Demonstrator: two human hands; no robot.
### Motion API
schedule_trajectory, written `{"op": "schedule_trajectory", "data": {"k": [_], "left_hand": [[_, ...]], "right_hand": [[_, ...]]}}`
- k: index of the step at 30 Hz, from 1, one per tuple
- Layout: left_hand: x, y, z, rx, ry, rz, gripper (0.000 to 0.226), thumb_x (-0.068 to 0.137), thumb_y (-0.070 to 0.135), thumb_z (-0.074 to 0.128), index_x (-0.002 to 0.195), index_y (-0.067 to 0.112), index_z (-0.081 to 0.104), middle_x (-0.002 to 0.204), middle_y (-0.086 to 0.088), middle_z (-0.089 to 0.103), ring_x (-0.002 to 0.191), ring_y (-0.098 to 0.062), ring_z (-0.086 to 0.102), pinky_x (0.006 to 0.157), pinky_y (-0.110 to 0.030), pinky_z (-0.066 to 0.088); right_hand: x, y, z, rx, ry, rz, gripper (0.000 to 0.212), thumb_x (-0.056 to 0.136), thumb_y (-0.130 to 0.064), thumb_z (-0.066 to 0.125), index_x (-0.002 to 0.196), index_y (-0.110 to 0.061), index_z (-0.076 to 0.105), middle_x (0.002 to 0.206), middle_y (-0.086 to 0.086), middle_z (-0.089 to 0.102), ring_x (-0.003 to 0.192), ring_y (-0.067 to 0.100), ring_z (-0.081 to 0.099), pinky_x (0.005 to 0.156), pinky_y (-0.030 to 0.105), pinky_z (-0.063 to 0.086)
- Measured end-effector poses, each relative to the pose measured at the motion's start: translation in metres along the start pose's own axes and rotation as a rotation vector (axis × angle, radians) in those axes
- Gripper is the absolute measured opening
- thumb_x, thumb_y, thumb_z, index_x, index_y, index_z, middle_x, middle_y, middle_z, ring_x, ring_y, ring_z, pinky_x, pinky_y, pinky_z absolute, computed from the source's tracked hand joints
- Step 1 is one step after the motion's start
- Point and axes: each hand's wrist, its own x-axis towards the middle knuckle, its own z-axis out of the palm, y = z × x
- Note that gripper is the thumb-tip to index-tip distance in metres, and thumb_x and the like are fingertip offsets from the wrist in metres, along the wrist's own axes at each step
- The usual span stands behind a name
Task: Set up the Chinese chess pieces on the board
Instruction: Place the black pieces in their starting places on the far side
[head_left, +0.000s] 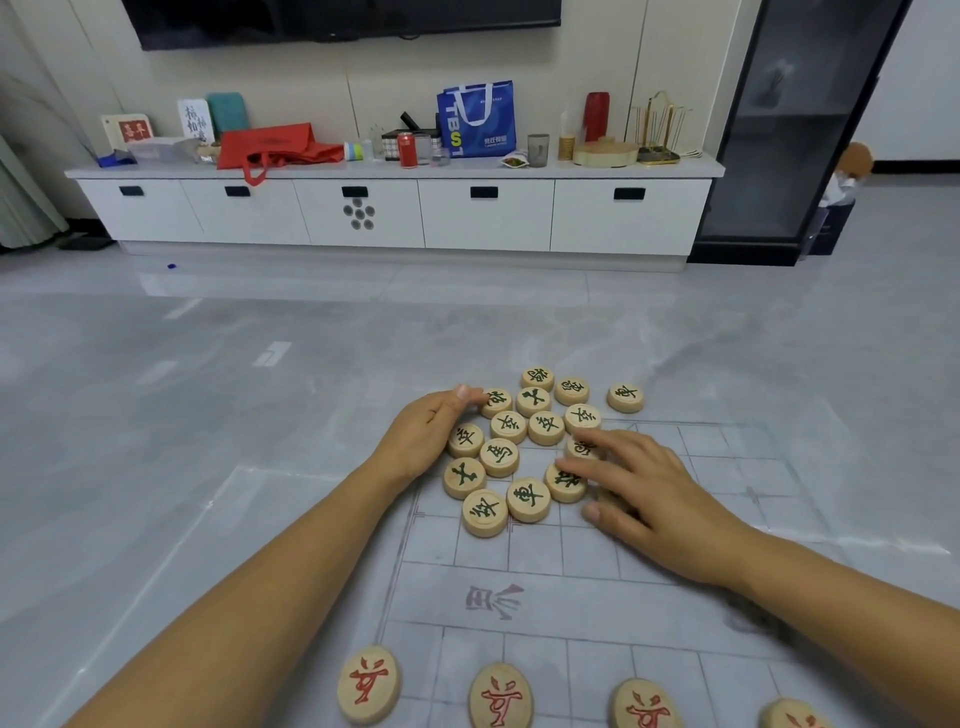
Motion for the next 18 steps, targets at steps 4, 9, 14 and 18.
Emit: {"op": "schedule_trajectory", "data": {"k": [4, 9, 14, 18], "left_hand": [[-0.001, 0.002, 0.0, 0.005, 0.013, -0.003, 0.043, 0.097, 0.039, 0.031, 0.115, 0.018, 0.064, 0.127, 0.002, 0.06, 0.12, -0.008, 0.051, 0.106, -0.026, 0.035], [-0.001, 0.002, 0.0, -0.017, 0.024, -0.012, 0.043, 0.097, 0.042, 0.031, 0.113, 0.02, 0.064, 0.124, 0.0, 0.062, 0.118, -0.011, 0.054, 0.109, -0.034, 0.036], [-0.002, 0.003, 0.0, -0.044, 0.024, -0.012, 0.043, 0.098, 0.039, 0.03, 0.112, 0.019, 0.065, 0.12, 0.003, 0.064, 0.113, -0.008, 0.056, 0.107, -0.033, 0.038], [-0.003, 0.006, -0.001, 0.076, 0.007, 0.026, 0.043, 0.099, 0.035, 0.027, 0.115, 0.019, 0.064, 0.129, 0.004, 0.057, 0.12, -0.006, 0.048, 0.105, -0.024, 0.033]], "right_hand": [[-0.002, 0.017, -0.008, -0.066, -0.011, 0.068, 0.058, 0.079, -0.059, 0.018, 0.133, -0.044, 0.037, 0.148, -0.016, 0.023, 0.134, 0.007, 0.019, 0.105, 0.025, 0.017], [0.001, 0.011, -0.012, -0.047, 0.016, 0.071, 0.066, 0.077, -0.061, 0.021, 0.139, -0.038, 0.029, 0.147, -0.022, 0.013, 0.138, 0.007, 0.016, 0.106, 0.022, 0.011], [0.005, -0.01, -0.006, -0.144, -0.082, -0.087, 0.064, 0.083, -0.068, 0.018, 0.141, -0.042, 0.022, 0.153, -0.018, 0.005, 0.141, 0.004, 0.001, 0.113, 0.024, 0.002], [0.004, -0.013, -0.007, -0.19, -0.196, -0.154, 0.063, 0.081, -0.066, 0.003, 0.14, -0.046, 0.007, 0.149, -0.025, -0.003, 0.138, -0.005, -0.009, 0.11, 0.019, -0.013]]}}
